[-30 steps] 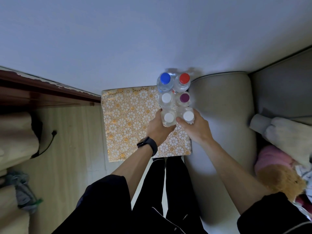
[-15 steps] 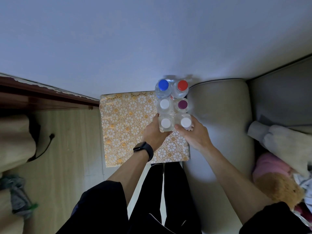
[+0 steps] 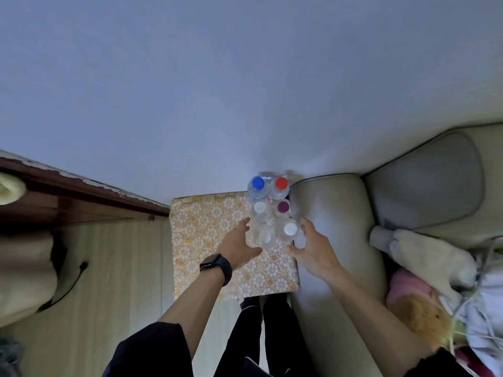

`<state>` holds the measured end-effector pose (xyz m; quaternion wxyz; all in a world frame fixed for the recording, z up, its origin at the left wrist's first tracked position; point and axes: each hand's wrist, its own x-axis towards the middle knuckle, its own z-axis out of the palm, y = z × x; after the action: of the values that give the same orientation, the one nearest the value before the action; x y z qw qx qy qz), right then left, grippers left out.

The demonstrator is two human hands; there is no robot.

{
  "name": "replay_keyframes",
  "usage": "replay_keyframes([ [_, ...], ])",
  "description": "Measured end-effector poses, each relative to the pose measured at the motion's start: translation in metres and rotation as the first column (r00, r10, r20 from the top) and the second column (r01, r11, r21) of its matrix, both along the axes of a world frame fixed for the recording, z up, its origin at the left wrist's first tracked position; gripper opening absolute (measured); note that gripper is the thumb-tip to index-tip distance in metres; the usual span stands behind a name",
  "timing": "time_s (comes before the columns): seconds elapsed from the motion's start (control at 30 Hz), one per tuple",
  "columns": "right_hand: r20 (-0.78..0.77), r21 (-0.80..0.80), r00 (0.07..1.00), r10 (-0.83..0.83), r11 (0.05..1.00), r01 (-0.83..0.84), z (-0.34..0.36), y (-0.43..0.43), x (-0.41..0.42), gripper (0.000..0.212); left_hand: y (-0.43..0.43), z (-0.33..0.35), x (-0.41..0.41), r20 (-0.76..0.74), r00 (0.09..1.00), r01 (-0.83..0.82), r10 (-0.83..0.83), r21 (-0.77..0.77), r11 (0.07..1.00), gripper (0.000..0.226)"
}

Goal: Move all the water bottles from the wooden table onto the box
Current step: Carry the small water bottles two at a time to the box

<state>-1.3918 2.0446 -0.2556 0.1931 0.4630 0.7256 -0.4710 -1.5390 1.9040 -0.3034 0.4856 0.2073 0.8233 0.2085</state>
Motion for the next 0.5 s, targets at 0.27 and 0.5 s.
replay_keyframes([
  [0.27, -0.109, 0.272, 0.98, 0.165, 0.954, -0.13, 0.141, -0.013, -0.003, 0.047, -0.004, 0.136, -0.021, -0.244, 0.968, 0.102, -0.062, 0.153, 0.983, 0.059],
  [0.5, -0.315, 0.527, 0.919, 0.239, 0.849, -0.041, 0.23, -0.006, -0.006, 0.031, -0.01, 0.243, -0.049, -0.47, 0.883, 0.155, 0.001, 0.294, 0.943, 0.049],
])
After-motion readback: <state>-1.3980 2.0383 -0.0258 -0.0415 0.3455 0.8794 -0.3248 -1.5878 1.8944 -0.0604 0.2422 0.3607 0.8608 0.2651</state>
